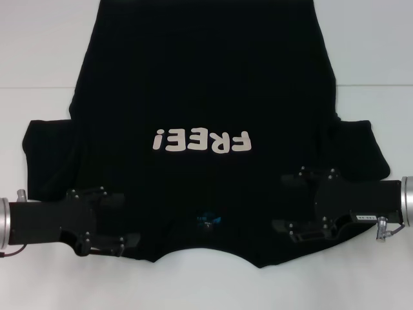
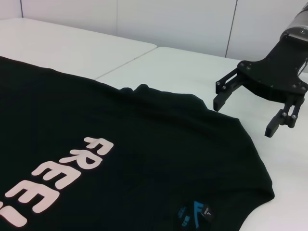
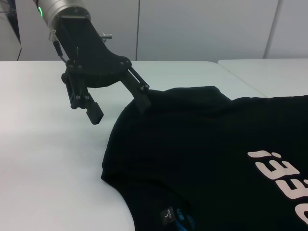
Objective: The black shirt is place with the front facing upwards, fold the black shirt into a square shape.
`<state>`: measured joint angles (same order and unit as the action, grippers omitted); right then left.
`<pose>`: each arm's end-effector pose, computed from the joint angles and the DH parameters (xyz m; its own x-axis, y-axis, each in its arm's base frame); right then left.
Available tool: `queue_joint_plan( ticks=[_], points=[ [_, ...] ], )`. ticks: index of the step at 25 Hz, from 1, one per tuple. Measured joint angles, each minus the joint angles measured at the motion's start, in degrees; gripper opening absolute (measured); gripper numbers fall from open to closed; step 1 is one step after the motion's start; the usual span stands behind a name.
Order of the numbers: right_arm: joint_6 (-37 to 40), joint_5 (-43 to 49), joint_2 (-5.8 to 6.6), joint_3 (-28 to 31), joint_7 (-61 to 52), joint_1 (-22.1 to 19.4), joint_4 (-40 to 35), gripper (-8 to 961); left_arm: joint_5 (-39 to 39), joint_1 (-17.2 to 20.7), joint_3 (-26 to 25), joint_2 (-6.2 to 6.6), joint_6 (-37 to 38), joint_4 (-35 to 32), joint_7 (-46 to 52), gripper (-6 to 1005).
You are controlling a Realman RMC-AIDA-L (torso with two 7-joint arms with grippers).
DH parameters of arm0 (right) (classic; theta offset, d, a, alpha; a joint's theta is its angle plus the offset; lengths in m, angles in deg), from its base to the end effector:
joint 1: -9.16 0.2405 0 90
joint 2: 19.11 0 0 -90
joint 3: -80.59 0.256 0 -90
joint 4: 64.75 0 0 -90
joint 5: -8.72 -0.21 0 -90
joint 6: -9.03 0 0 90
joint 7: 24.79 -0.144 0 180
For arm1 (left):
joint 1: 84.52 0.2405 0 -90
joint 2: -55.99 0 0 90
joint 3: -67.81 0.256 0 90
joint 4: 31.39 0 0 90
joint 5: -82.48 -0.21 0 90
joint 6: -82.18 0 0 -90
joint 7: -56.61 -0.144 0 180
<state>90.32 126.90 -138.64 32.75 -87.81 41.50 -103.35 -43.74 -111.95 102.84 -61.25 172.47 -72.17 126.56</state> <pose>0.2576 0.3436 -0.0228 0.9606 -0.0451 -0.2741 -0.1231 -0.9537 -0.2744 -0.3049 0.3122 0.0187 0.9101 0.2653 0.3185 0.3502 -0.9031 -0.2485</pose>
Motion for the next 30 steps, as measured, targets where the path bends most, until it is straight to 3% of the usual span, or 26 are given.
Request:
queue_joint_plan(
  ticks=[14,18,25,26,27,30],
  points=[
    [0.0,0.12,0.0,0.1,0.0,0.0,0.2,912,0.06,-0.08,-0.11,0.0,-0.03,0.08,0.3,900],
    [0.01,0.05,0.0,0.13,-0.02,0.0,0.1,911,0.52,-0.41,-2.75,0.26,-0.37,0.13,7.78,900],
    [-1.41,0.02,0.0,0.14,-2.82,0.04,-0.03,911,0.54,-1.42,-5.83,2.14,0.03,-0.25,28.26,899],
    [-1.36,0.03,0.0,0.09,-2.87,0.04,-0.04,911,0.16,-2.02,-5.73,4.21,-0.46,-0.18,38.95,899],
    [-1.31,0.04,0.0,0.09,-2.87,0.04,-0.04,912,0.14,-2.07,-5.68,4.41,-0.48,-0.16,39.99,899],
    [-1.15,0.04,0.0,0.1,-2.89,0.04,-0.06,912,0.01,-2.54,-5.22,6.75,-0.58,-0.18,49.38,899]
  ],
)
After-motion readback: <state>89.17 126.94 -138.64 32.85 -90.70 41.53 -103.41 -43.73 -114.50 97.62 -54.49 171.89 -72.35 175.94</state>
